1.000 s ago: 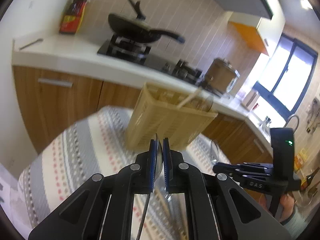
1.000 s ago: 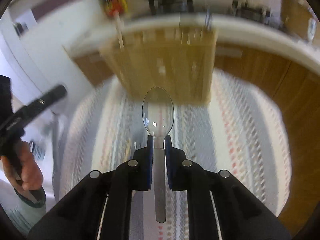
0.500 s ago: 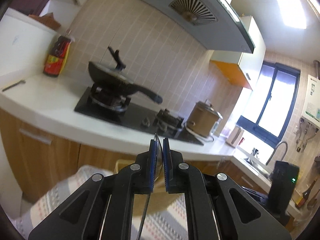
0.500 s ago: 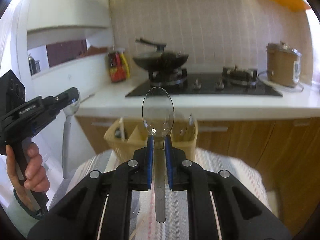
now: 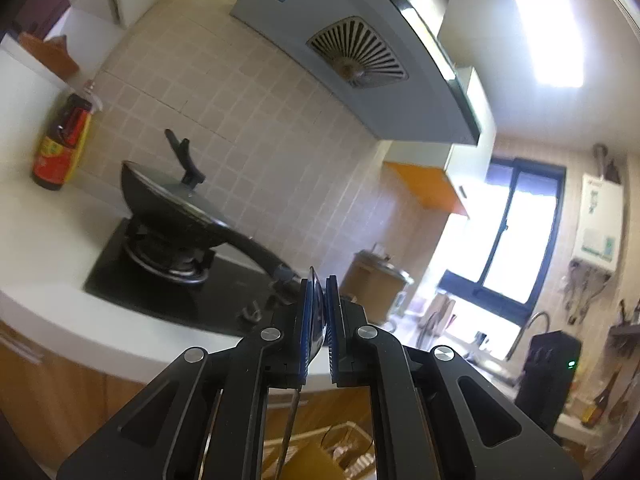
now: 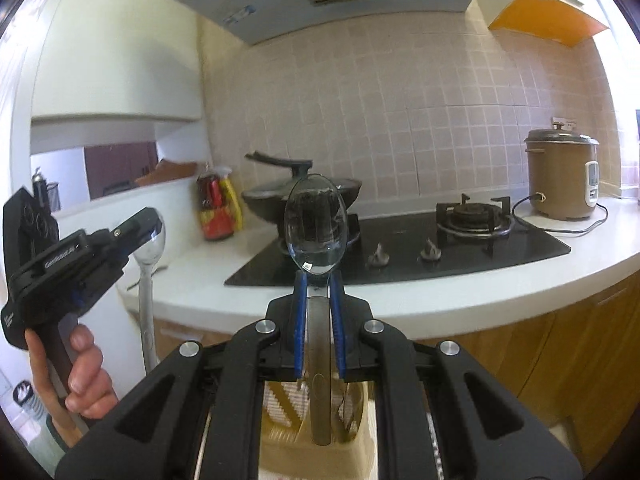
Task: Organize utensils
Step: 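Lift both held clear spoons and carry them over the tan holder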
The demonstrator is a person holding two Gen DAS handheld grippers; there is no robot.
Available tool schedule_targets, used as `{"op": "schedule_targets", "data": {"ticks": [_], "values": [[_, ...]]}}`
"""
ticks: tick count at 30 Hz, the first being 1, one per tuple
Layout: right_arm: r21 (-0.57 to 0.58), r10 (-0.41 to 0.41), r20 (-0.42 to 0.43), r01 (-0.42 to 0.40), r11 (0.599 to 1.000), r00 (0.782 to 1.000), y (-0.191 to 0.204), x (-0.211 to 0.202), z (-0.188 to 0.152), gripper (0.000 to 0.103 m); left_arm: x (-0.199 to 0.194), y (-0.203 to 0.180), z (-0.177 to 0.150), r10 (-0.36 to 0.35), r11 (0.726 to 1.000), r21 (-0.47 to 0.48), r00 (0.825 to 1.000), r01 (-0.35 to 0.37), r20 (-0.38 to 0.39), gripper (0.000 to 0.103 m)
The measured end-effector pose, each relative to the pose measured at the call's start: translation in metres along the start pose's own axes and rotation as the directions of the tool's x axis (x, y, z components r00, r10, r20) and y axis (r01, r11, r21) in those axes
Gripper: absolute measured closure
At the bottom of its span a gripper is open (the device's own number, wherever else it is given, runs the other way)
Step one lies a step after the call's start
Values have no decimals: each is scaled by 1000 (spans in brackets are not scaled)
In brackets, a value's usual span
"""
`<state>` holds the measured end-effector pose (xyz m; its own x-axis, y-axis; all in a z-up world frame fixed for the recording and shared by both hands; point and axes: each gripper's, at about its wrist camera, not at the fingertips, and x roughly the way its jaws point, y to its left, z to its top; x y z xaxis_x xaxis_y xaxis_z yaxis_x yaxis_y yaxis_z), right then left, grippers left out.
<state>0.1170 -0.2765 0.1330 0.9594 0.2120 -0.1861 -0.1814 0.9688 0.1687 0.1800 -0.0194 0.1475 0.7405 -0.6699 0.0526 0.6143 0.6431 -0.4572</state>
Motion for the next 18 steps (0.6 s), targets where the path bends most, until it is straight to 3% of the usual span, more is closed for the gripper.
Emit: {"op": "schedule_targets", "data": {"ticks": [7,18], "values": [[-36,-22,13,23,999,1000,-3,21,-10,93,13,15,-16,-22,1000,19,999,22,27,98],[-92,-41,-17,40,995,999,2,34,-42,93,15,27,-48,27,999,44,998,-25,-54,97]]}}
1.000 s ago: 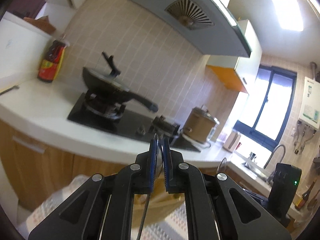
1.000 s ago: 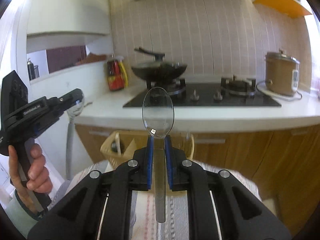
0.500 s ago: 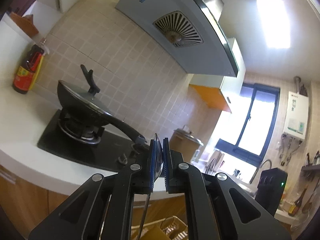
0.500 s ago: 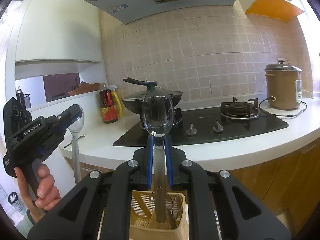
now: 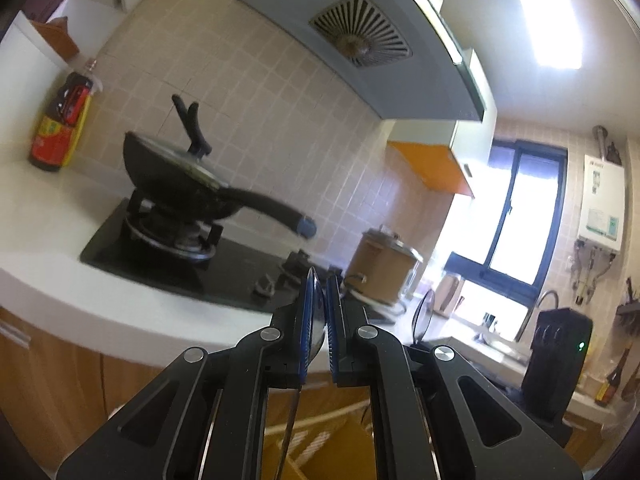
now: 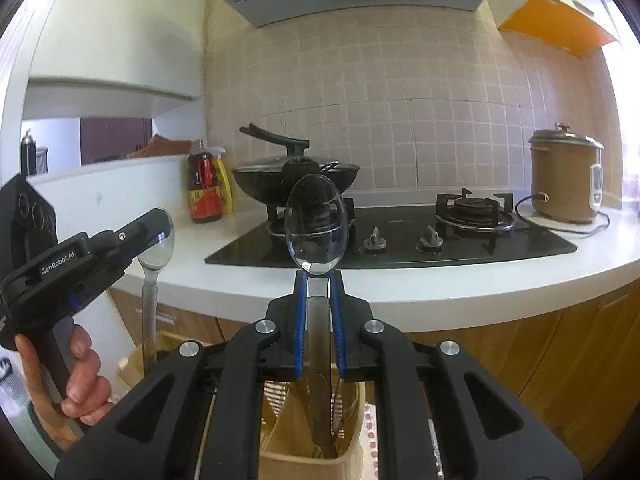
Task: Organize utensils
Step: 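Lift both held clear spoons and carry them over the tan holder, then open both tools to drop the spoons into the tan holder, then lower the left tool to a wooden chopstick while the right tool grasps a clear spoon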
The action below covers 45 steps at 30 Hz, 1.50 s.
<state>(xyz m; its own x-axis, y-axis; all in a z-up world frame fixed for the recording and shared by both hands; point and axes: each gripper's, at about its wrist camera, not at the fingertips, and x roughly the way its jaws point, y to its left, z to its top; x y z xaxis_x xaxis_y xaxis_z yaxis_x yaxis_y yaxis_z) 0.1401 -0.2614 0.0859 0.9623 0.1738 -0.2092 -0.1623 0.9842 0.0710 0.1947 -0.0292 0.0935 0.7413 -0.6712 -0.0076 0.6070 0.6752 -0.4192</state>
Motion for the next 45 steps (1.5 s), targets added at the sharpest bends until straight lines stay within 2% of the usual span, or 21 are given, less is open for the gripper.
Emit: {"op": "schedule_targets", "data": {"ticks": [6,8,9,10,11,13,14,19,23,25,27,29,30,32,33,36,37,38,40,43,45], "values": [[0,0,-11,0,1000,1000,5,-11,-14,92,-18,1,-14,46,999,-3,998,-46,-38,96],[-3,-4,-26,4,1000,1000,6,-19,-15,92,-25,1,-14,39,999,-19,998,-40,-55,85],[-6,-6,-28,6,1000,1000,6,-22,-15,87,-29,1,-13,38,999,-35,996,-41,-75,82],[-14,-6,-40,5,1000,999,7,-27,-14,75,-33,0,-13,42,998,-40,996,-46,-85,74],[-20,-10,-49,9,1000,999,8,-32,-14,70,-39,-2,-12,55,997,-40,994,-59,-93,69],[-27,-27,-39,26,999,999,9,-45,-14,49,-50,-7,-11,67,997,-35,993,-71,-97,66],[-33,-29,-34,28,999,999,10,-52,-13,46,-57,-10,-11,72,997,-30,993,-75,-98,64],[-32,-27,-74,25,999,997,17,-78,-12,46,-87,-27,-8,118,992,-15,981,-121,-155,64],[-13,-22,-147,20,1000,989,28,-100,-15,46,-108,-36,-14,186,982,2,953,-191,-239,57],[-25,-10,-213,5,1000,977,37,-105,-20,46,-119,-37,-21,212,975,6,930,-220,-300,54],[-37,-16,-293,5,999,956,47,-104,-30,46,-124,-36,-31,249,965,20,898,-260,-364,54],[-17,1,-398,-8,1000,917,56,-101,-45,46,-127,-34,-44,281,954,29,858,-298,-431,54],[-5,7,-434,-11,1000,901,58,-98,-50,49,-125,-32,-55,297,947,36,824,-320,-482,54],[51,46,-546,-22,998,837,61,-88,-72,59,-121,-25,-78,306,935,29,759,-355,-574,54],[72,63,-579,-26,997,813,61,-84,-80,67,-120,-20,-87,296,933,15,741,-360,-603,54],[179,159,-703,-43,983,693,62,-67,-120,72,-116,-8,-121,272,922,-15,675,-387,-686,63],[209,189,-718,-51,976,670,62,-65,-127,74,-115,-6,-129,258,923,-24,663,-385,-702,70],[242,222,-730,-60,969,646,63,-63,-134,75,-113,-4,-137,248,923,-27,650,-383,-718,70],[269,253,-745,-68,961,618,68,-61,-144,79,-110,-4,-147,264,922,-3,633,-388,-728,72],[279,259,-756,-61,958,601,72,-54,-149,81,-102,-5,-158,310,916,59,605,-398,-734,76],[306,279,-760,-55,950,587,72,-49,-150,81,-95,-6,-165,341,909,105,576,-403,-743,82]]}}
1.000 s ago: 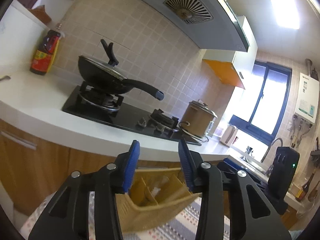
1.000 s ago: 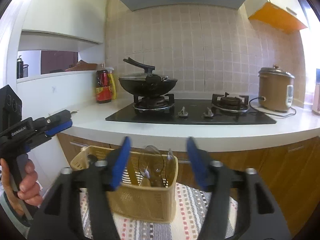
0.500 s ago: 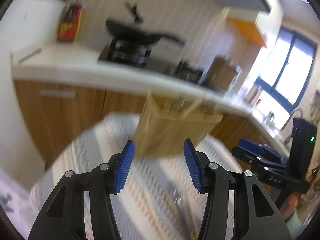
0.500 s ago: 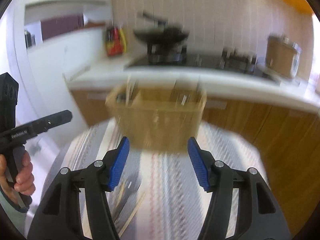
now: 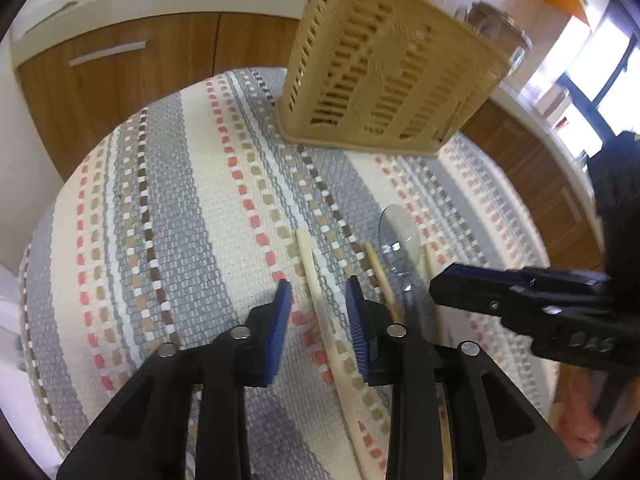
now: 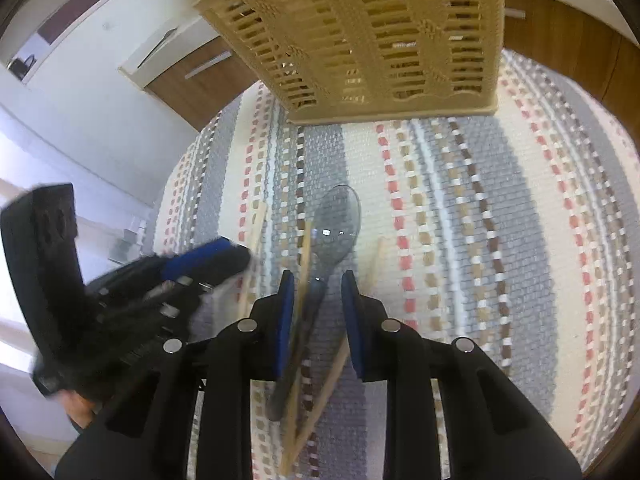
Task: Organize utensils
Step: 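Lower the left tool to a wooden chopstick while the right tool grasps a clear spoon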
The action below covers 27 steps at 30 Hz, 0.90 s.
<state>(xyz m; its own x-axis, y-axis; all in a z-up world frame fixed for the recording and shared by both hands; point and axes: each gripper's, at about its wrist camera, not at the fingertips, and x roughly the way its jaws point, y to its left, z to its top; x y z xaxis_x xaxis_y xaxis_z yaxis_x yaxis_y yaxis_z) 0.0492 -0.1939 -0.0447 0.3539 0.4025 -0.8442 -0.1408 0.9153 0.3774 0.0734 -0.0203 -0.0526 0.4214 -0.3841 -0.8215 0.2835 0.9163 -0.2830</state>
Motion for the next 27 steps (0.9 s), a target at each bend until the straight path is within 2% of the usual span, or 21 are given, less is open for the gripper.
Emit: {"op": "schedule_targets", "data": {"ticks": [1,4,12,16,17,19,22,27], "values": [[8,1,-6,-1,1000,1000,0,2,1,81,3,-1,-1,6,1000,10,1000,-6,-8,87],[12,-28,-27,28,1000,999,3,9,8,82,5,-3,-1,23,999,25,1000,-23,-5,90],[23,-76,-70,78,997,995,9,30,20,82,6,-9,4,26,999,47,999,-24,-25,90],[-8,-122,-78,122,992,989,17,45,28,82,8,-14,5,41,997,69,999,-39,-28,90],[-22,-136,-76,135,991,988,20,47,28,83,9,-16,6,51,996,78,998,-49,-26,92],[-56,-171,-66,168,984,983,25,48,27,94,11,-19,5,84,992,98,996,-82,-17,97],[-88,-186,-50,181,980,981,29,46,24,101,11,-21,4,87,989,125,996,-85,-11,98],[-91,-189,-29,185,978,982,24,32,22,102,7,-12,4,60,990,133,998,-55,-30,101]]}}
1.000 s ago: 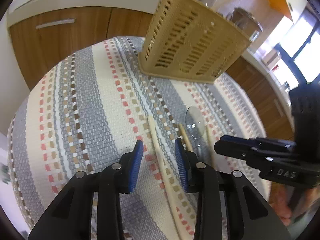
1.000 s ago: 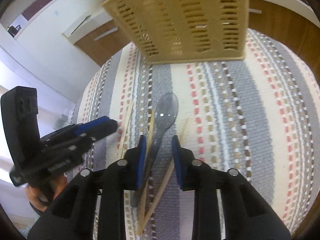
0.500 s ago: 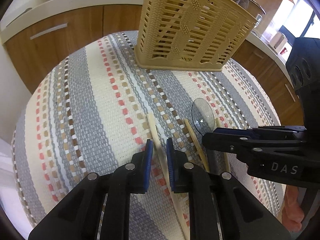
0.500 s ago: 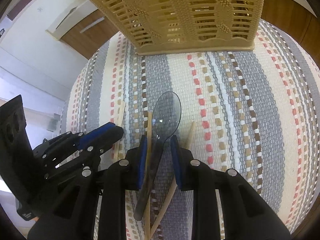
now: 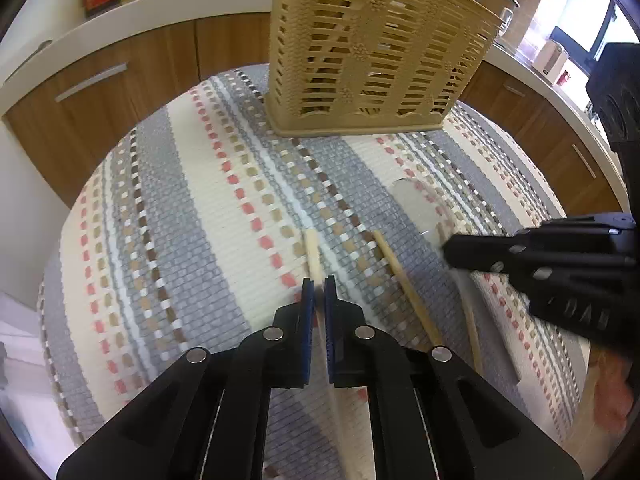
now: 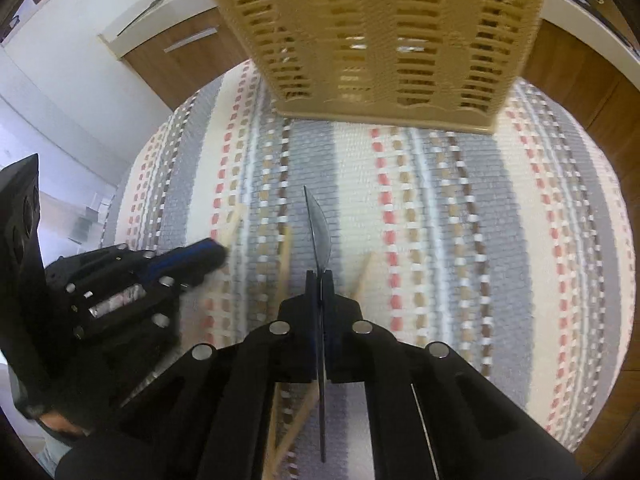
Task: Organize utensils
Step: 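Lower the left tool to a wooden chopstick while the right tool grasps a clear spoon, then close the left tool on the wooden chopstick and lift it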
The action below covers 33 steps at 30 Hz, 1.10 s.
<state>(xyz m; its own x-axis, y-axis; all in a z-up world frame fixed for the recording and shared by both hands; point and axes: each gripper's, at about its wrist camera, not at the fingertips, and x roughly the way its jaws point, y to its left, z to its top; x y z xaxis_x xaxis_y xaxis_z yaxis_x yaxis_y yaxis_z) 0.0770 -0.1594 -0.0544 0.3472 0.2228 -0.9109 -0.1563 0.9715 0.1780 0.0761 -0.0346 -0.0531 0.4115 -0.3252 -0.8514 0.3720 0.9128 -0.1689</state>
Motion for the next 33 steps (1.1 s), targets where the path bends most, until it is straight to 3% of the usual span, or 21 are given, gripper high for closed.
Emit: {"op": "schedule_targets", "data": {"ticks": [10,17,22,26,30,31,32,33], "values": [[60,-100,-8,100,993,995,-53,-13,-21,101,-13,41,-13,-41,994,-104,999,38,-28,103],[59,-86,-37,88,994,996,-60,-13,-22,101,-10,35,0,-159,982,-114,986,152,-51,99],[67,-38,-98,45,997,994,-66,-6,-22,100,6,23,12,-101,994,-57,988,94,-121,91],[19,-58,-123,60,998,991,-61,-6,-18,99,12,11,21,-81,997,-13,983,80,-163,76],[-17,-44,-184,42,999,982,-56,-1,-8,92,18,-2,29,-51,998,34,976,60,-210,70],[-5,-29,-191,28,1000,981,-56,5,-4,92,19,-3,30,-33,998,48,977,44,-213,76],[1,-19,-193,20,1000,981,-57,6,-3,94,20,-4,30,-8,998,58,977,21,-211,98],[0,-18,-191,18,1000,981,-58,7,-2,101,22,-3,31,30,998,63,979,-17,-203,99]]}}
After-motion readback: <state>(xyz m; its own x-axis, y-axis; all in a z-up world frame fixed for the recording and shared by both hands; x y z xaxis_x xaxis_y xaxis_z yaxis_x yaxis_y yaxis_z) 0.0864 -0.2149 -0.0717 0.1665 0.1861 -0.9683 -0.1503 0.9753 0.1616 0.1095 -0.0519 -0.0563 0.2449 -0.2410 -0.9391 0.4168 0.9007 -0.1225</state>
